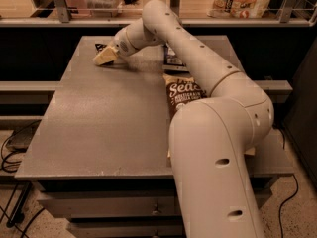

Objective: Pick rxbar chocolate

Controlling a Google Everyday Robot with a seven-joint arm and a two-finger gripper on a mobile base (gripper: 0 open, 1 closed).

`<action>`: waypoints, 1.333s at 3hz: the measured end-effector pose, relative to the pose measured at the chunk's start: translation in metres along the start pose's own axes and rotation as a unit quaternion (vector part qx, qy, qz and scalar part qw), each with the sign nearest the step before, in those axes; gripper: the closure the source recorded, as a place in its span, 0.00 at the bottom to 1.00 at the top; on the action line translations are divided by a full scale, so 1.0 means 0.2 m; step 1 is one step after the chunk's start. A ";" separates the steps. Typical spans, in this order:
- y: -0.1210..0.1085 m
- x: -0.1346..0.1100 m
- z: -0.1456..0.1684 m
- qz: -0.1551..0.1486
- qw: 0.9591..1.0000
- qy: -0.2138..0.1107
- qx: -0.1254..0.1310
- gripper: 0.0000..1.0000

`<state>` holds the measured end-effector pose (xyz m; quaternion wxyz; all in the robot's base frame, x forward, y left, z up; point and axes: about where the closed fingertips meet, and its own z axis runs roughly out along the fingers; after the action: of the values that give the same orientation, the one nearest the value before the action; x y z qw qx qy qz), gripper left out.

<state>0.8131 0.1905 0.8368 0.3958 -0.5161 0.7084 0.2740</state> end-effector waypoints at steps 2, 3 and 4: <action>0.01 -0.03 -0.02 -0.012 1.000 -0.001 0.000 0.00; 0.01 -0.02 -0.01 -0.013 1.000 0.001 0.000 0.19; 0.01 -0.02 0.00 -0.017 1.000 0.003 0.000 0.42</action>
Offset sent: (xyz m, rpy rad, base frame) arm -0.0010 -0.0098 0.0157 -0.0061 -0.0355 0.0028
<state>0.8112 0.1927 0.8406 0.3983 -0.5292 0.7007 0.2652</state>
